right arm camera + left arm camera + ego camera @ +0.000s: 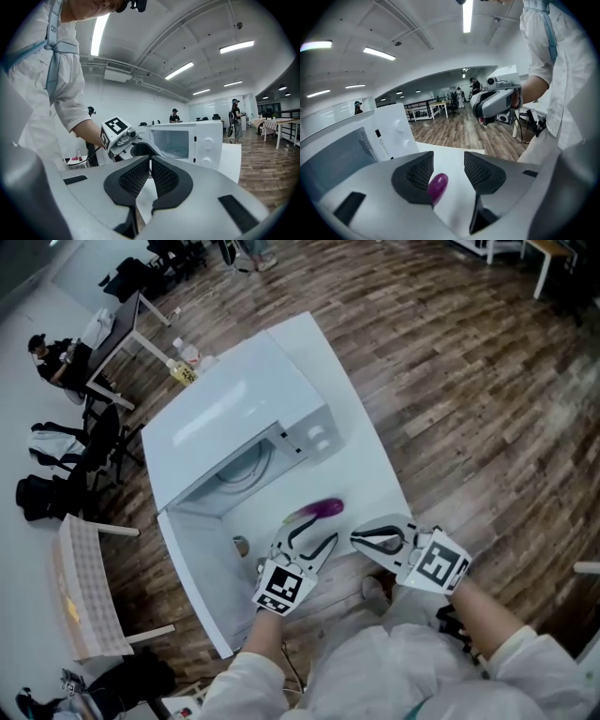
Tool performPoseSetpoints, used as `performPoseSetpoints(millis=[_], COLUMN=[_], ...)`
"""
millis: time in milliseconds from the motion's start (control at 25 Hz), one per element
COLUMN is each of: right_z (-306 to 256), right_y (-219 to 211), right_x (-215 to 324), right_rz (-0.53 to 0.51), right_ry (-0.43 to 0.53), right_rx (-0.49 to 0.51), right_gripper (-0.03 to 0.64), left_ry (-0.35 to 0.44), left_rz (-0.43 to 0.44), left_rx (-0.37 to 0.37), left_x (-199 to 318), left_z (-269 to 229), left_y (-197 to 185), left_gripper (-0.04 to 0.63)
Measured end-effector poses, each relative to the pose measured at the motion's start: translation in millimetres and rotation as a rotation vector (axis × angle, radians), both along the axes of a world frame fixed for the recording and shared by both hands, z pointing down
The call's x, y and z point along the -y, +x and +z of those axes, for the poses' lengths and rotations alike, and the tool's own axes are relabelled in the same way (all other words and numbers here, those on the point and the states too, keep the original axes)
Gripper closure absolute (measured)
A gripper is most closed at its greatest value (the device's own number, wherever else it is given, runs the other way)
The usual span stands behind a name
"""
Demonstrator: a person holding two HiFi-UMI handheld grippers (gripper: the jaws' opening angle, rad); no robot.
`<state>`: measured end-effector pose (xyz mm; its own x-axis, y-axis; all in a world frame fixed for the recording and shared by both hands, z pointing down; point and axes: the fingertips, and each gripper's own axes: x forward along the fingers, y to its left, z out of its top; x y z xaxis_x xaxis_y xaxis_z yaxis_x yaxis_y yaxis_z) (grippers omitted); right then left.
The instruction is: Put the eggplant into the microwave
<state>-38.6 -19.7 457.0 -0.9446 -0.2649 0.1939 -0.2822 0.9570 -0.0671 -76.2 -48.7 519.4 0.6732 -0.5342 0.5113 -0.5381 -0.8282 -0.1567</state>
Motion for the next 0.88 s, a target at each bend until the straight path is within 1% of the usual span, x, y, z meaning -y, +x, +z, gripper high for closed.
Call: performPoseSetpoints(millis=[240, 480, 720, 800, 880], right_z=[8, 13, 14, 17, 19], right_y=[6, 9, 6, 5, 5], right_x=[2, 0, 1, 0, 0], right_rz=[0.033, 0.058, 0.064, 0.063, 0.059], right_ry=[-0.013, -0.037, -0.051, -0.057, -0.059], right_rx=[-0.018, -0.031, -0.036, -0.037, -0.040], right_gripper=[0.581, 0.581, 0.581, 0.581, 0.581], left_ry=[-0.053, -0.081, -0.135, -0.151, -0.165], left_rz=[0.065, 0.105, 0.164, 0.158, 0.150], left_rx=[0.190, 0.324, 0.531, 0.564, 0.574], left_x=[9, 25, 32, 35, 39], left_z=[54, 84, 119, 127, 132], left_y=[-13, -22, -51, -61, -68], left_gripper=[0.374, 0.347, 0.347, 0.347, 0.347])
